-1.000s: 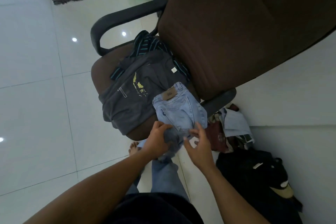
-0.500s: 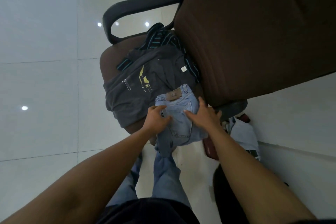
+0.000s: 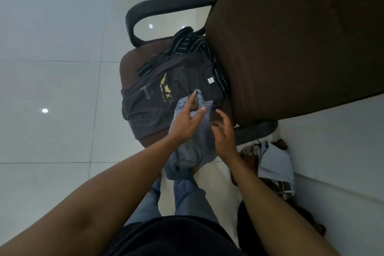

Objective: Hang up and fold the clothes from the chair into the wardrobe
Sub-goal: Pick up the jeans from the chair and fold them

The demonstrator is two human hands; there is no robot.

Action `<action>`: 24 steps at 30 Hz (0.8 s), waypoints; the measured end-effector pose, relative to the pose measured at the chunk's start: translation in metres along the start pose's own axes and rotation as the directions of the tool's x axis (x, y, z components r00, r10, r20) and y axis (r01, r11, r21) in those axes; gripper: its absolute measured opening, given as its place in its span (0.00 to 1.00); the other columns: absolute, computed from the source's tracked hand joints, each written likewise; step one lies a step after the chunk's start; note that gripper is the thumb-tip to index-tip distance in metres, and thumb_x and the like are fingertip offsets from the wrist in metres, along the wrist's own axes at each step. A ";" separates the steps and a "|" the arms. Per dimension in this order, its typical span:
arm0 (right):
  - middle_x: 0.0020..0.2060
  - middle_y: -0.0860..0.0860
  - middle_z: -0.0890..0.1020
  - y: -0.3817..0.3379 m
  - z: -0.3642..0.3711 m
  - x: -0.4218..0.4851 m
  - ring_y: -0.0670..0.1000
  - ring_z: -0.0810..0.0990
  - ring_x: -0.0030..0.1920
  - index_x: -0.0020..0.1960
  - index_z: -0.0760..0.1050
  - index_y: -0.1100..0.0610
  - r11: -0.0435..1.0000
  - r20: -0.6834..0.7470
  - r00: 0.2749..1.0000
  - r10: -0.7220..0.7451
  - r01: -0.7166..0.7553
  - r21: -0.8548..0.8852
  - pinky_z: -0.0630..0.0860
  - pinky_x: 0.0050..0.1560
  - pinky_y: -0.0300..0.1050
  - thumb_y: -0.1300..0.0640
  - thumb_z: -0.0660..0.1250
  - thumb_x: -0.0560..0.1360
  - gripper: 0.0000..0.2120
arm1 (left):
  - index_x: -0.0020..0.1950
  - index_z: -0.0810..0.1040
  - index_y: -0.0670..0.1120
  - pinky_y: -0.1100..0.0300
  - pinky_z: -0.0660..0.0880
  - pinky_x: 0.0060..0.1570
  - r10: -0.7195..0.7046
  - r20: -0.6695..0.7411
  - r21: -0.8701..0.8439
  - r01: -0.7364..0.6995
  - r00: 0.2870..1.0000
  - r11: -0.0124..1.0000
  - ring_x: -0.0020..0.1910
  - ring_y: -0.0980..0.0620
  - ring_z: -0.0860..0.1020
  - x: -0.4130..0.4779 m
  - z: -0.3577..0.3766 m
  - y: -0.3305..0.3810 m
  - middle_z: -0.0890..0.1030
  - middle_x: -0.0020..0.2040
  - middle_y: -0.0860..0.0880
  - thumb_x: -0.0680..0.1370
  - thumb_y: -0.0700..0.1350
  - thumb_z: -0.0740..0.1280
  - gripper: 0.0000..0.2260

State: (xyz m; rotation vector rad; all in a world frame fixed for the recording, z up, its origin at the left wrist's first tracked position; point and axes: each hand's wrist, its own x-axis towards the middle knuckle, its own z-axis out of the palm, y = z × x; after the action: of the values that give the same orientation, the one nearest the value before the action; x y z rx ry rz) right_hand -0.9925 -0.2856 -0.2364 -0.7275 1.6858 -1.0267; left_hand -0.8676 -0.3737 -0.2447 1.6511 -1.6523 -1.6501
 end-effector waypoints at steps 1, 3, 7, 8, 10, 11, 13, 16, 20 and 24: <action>0.57 0.43 0.78 -0.001 0.002 -0.005 0.37 0.78 0.57 0.68 0.68 0.51 0.999 -0.022 1.000 -0.006 0.008 0.052 0.76 0.57 0.36 0.55 0.58 0.77 0.19 | 0.78 0.56 0.63 0.55 0.75 0.63 0.016 -0.008 0.021 -0.015 1.000 1.000 0.59 0.56 0.78 -0.002 0.002 0.005 0.78 0.64 0.55 0.76 0.65 0.63 0.32; 0.57 0.46 0.79 -0.002 0.006 -0.012 0.36 0.78 0.55 0.64 0.71 0.52 0.993 -0.045 0.999 -0.005 0.010 0.121 0.75 0.54 0.32 0.53 0.54 0.77 0.17 | 0.79 0.55 0.61 0.55 0.77 0.58 0.044 -0.038 0.043 -0.042 0.998 0.998 0.54 0.52 0.80 -0.009 0.005 0.011 0.81 0.58 0.52 0.77 0.59 0.67 0.33; 0.60 0.48 0.78 -0.003 0.010 -0.017 0.41 0.79 0.57 0.66 0.71 0.49 0.974 -0.062 0.995 0.083 -0.067 0.216 0.78 0.54 0.39 0.51 0.53 0.82 0.15 | 0.78 0.49 0.67 0.54 0.78 0.38 0.133 -0.031 0.082 -0.130 0.991 0.988 0.32 0.57 0.76 -0.020 -0.002 0.014 0.83 0.46 0.46 0.79 0.44 0.63 0.35; 0.61 0.46 0.77 -0.006 0.010 -0.016 0.40 0.79 0.56 0.68 0.70 0.50 0.965 -0.034 0.993 0.116 -0.105 0.240 0.78 0.52 0.40 0.53 0.52 0.85 0.15 | 0.79 0.50 0.66 0.56 0.75 0.34 0.165 -0.012 0.108 -0.163 0.986 0.981 0.29 0.58 0.72 -0.024 -0.005 0.015 0.81 0.40 0.46 0.80 0.39 0.61 0.35; 0.62 0.43 0.77 -0.013 0.010 -0.013 0.39 0.80 0.56 0.71 0.68 0.50 0.949 0.054 0.982 0.179 -0.187 0.254 0.78 0.49 0.39 0.55 0.49 0.86 0.17 | 0.79 0.56 0.62 0.61 0.73 0.33 0.214 0.028 0.141 -0.216 0.976 0.966 0.28 0.59 0.70 -0.034 -0.011 0.019 0.79 0.36 0.46 0.80 0.35 0.58 0.33; 0.63 0.45 0.77 -0.018 0.011 -0.012 0.42 0.79 0.59 0.72 0.68 0.49 0.946 0.101 0.975 0.200 -0.219 0.239 0.78 0.53 0.42 0.54 0.49 0.86 0.18 | 0.78 0.61 0.59 0.63 0.75 0.35 0.232 0.041 0.175 -0.236 0.972 0.956 0.30 0.59 0.72 -0.037 -0.014 0.020 0.80 0.38 0.44 0.80 0.34 0.58 0.30; 0.64 0.51 0.79 -0.026 0.014 -0.012 0.50 0.79 0.61 0.67 0.73 0.46 0.930 0.158 0.956 0.248 -0.280 0.239 0.78 0.60 0.50 0.51 0.50 0.85 0.17 | 0.75 0.69 0.53 0.65 0.76 0.41 0.246 0.044 0.252 -0.249 0.968 0.935 0.38 0.58 0.77 -0.042 -0.020 0.022 0.83 0.50 0.41 0.80 0.34 0.59 0.25; 0.56 0.53 0.84 -0.032 0.019 -0.020 0.53 0.83 0.53 0.56 0.79 0.45 0.911 0.113 0.947 0.302 -0.321 0.258 0.80 0.53 0.50 0.48 0.53 0.84 0.15 | 0.74 0.70 0.47 0.71 0.75 0.47 0.206 0.014 0.253 -0.203 0.978 0.946 0.47 0.57 0.79 -0.048 -0.030 0.026 0.82 0.57 0.46 0.80 0.38 0.63 0.21; 0.60 0.51 0.82 -0.023 0.025 -0.027 0.48 0.80 0.59 0.65 0.79 0.54 0.992 -0.123 0.985 0.118 -0.112 0.058 0.77 0.62 0.47 0.47 0.63 0.82 0.17 | 0.68 0.76 0.47 0.77 0.72 0.48 0.273 -0.063 0.203 -0.255 0.960 0.945 0.45 0.70 0.79 -0.057 -0.046 0.031 0.82 0.54 0.53 0.74 0.43 0.75 0.23; 0.52 0.46 0.84 -0.033 0.034 -0.046 0.42 0.81 0.53 0.58 0.82 0.55 0.997 -0.453 0.889 -0.067 0.075 0.000 0.76 0.53 0.32 0.54 0.75 0.74 0.14 | 0.64 0.78 0.48 0.62 0.80 0.53 0.410 -0.074 0.112 -0.401 0.909 0.909 0.50 0.66 0.81 -0.074 -0.060 0.046 0.82 0.55 0.58 0.73 0.36 0.73 0.20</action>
State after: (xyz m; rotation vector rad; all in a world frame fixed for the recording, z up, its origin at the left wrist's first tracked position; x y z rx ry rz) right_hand -0.9451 -0.2720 -0.1916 -0.5666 2.0549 -1.3390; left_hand -0.8191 -0.3570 -0.1523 1.2840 -1.8924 -1.2865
